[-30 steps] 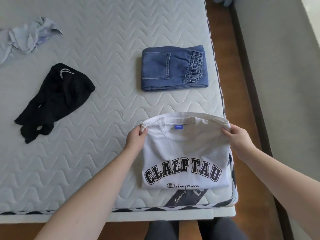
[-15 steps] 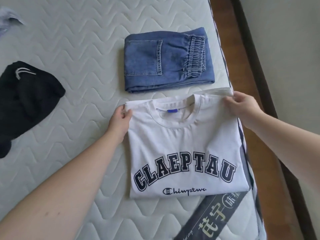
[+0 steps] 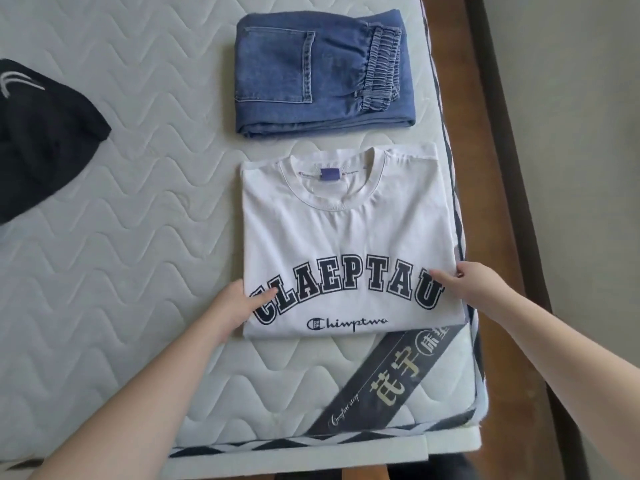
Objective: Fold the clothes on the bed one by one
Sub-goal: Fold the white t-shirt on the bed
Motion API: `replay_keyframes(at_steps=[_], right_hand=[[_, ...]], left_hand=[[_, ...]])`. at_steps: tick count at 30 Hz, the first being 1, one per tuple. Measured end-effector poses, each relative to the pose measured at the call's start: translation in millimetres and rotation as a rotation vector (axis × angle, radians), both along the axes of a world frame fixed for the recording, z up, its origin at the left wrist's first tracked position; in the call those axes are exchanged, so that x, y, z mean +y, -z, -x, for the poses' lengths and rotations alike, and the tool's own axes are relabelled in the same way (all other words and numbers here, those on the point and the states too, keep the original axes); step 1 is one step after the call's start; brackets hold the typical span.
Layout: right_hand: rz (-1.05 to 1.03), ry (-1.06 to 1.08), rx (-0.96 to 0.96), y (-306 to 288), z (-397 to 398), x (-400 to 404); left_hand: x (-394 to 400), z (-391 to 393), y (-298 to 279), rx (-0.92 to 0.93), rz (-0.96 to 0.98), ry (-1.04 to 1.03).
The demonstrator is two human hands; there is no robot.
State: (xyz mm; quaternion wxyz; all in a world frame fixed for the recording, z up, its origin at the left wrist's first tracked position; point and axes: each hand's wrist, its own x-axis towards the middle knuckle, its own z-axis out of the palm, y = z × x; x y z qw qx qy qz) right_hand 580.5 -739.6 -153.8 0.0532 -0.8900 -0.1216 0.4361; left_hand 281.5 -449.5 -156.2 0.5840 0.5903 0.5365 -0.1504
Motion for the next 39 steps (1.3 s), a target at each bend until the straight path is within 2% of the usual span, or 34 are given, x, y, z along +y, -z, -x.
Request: replay_keyframes(at_steps=[3,6,9,14,16,18,19,22,24,27,30,33,39], right_hand=[[-0.016,0.031,0.0,3,27,-18],[-0.204,0.121,-0.106,2,40,-30],[-0.294,0.191,-0.195,2,51,-41],[-0.198,0.253,-0.2,11,71,-45],[-0.128,0.2,-0.374,5,80,-42],[-0.16,0.076,-0.573,2,93,-39],[-0.211,-0.005,-0.614,0,101,-35],[-0.276,-0.324,-0.572,5,130,-13],[-0.297,-0.47,-0.544,15,146,5],[-0.26,-0.55,-0.502,29,150,21],[-0.189,-0.549,-0.498,41,135,18],[-0.155,-0.453,-0.489,40,117,14],[-0.177,-0.32,-0.489,38,59,36]], left_hand=[[-31,23,4,-0.007,-0.033,-0.066],[-48,37,7,0.006,-0.116,-0.212],[-58,45,7,-0.026,-0.25,-0.23],[-74,49,9,0.19,-0.512,-0.073],[-80,47,3,0.284,-0.79,0.057],[-86,42,-2,0.205,-1.105,0.278],[-91,36,-2,0.121,-1.167,0.406],[-111,10,10,-0.027,-1.096,0.741],[-125,-7,20,0.001,-1.046,0.839],[-132,-16,34,0.119,-0.977,0.893],[-130,-17,38,0.14,-0.956,0.911],[-117,-17,32,0.109,-0.937,0.898],[-42,-50,31,0.203,-0.961,0.851]])
